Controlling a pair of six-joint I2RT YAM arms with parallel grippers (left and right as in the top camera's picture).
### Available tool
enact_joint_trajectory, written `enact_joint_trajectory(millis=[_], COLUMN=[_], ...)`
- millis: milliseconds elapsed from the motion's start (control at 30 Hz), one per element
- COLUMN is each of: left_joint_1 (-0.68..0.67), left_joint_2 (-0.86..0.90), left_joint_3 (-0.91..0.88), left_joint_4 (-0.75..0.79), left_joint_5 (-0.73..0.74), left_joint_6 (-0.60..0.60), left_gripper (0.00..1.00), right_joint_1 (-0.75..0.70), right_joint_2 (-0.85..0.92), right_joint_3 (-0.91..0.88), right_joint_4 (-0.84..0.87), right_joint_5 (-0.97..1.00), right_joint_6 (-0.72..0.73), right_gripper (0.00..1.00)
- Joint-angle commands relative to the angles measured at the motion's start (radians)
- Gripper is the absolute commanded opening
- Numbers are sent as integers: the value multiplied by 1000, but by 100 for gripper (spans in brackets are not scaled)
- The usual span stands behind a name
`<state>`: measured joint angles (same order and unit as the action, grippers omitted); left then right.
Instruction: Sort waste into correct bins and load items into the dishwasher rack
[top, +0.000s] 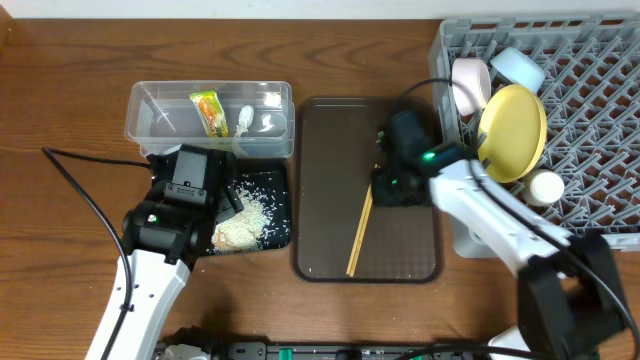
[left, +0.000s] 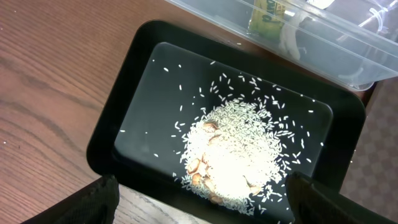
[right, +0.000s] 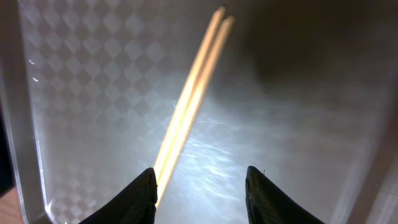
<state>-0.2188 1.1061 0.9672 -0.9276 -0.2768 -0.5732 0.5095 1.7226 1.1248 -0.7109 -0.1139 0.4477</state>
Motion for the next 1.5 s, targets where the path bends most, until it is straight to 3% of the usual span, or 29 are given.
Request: enact_joint_trajectory(millis=[0, 433, 533, 600, 1267, 1467], left_joint_1=[3, 3, 3, 3, 3, 3], left_joint_2=[-1, -1, -1, -1, -1, -1], left_joint_3=[6, 5, 6, 5, 5, 5], left_joint_4=[-3, -8, -8, -11, -11, -11], left_joint_5=[-23, -23, -23, -23, -23, -23], left_joint_6=[-8, -8, -8, -8, -8, -8], left_gripper=[88, 88, 88, 88, 88, 88], right_joint_1=[53, 126, 122, 117, 35, 27], right_joint_2=[56, 159, 155, 148, -10, -26], right_joint_3=[-9, -8, -8, -7, 1, 15], right_joint_4=[27, 25, 21, 23, -11, -44], right_joint_5=[39, 143, 145, 146, 200, 200], right_joint_6=[102, 222, 222, 222, 119, -9], right_gripper=[43, 39, 12, 4, 1, 1])
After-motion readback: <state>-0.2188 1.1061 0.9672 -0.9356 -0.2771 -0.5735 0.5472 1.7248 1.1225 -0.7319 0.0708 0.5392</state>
